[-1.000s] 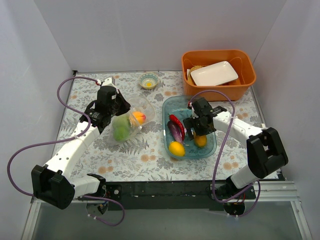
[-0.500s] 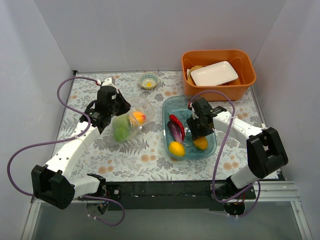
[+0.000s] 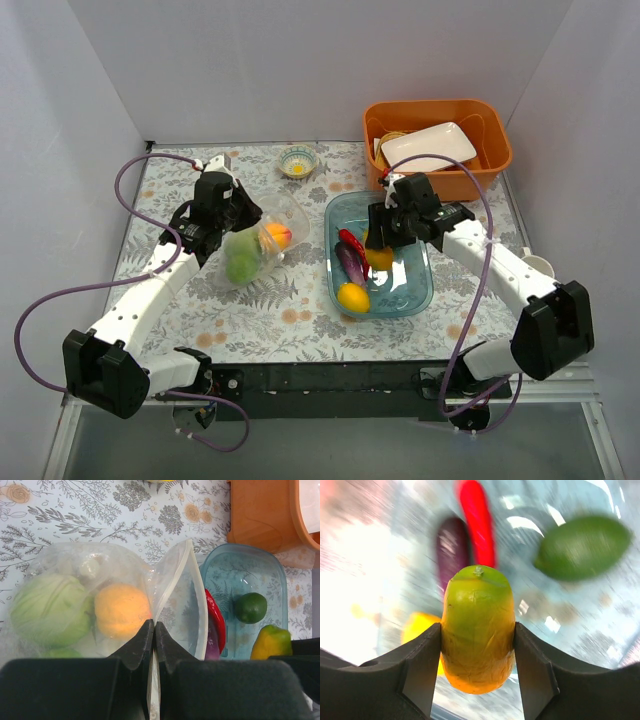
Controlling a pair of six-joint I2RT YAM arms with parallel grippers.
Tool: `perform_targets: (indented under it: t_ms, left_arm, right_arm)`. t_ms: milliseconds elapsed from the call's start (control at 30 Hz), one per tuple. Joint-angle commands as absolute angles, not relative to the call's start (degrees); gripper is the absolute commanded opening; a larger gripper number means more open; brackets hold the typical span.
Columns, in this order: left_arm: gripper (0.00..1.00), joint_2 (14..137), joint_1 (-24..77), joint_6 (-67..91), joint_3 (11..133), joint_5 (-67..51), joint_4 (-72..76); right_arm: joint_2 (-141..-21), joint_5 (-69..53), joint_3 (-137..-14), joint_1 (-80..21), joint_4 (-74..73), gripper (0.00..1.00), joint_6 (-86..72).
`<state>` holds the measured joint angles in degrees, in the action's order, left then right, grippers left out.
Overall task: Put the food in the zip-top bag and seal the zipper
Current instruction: Pick up the fake fruit from the bin, then place the fake fruit in the zipper food storage bag.
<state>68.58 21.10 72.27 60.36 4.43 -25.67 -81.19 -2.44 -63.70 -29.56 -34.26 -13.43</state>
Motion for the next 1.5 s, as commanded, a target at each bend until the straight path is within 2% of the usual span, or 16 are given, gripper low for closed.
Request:
perform_targets:
  t_ms: [0, 133, 433, 833, 1100, 1300, 1433, 1467]
  left_arm:
    - [0.0, 68.0, 20.9, 71.2, 60.6, 2.5, -26.0]
    - [0.0, 68.6, 20.9, 70.1, 60.7, 0.1, -25.7]
    - [0.0, 69.3, 20.9, 68.0, 61.3, -4.1, -26.5]
    - [0.0, 69.3, 20.9, 69.1, 62.0, -3.1, -26.8]
    - [0.0, 69.5, 20.9, 69.3, 62.7, -0.9, -27.0]
    - [0.0, 67.9, 21.0, 71.0, 62.8, 2.4, -26.2]
    - [0.0, 66.7, 20.9, 71.8, 62.2, 4.5, -25.2]
    - [0.0, 66.4, 20.9, 71.9, 62.2, 4.8, -25.1]
  right_arm:
    - [-77.9, -11.1, -66.8, -29.3, -22.2, 0.25, -22.3]
    - [-80.0, -17.7, -68.9, -29.3, -13.5, 0.24, -28.6]
    - [-90.7, -22.8, -76.3, -31.7, -4.0, 0.24, -35.1]
    - [-99.3, -22.2, -80.5, -41.5, -0.7, 0.24, -36.2]
    - [-103.0, -23.1, -82.4, -43.9, -2.7, 0.26, -33.9]
    - [-105.9, -30.7, -85.4, -44.2, -4.0, 0.36, -32.3]
    - [-109.3, -37.2, -89.7, -44.5, -7.3, 0.5, -29.3]
    - [-109.5, -37.4, -90.3, -44.5, -8.3, 0.6, -28.4]
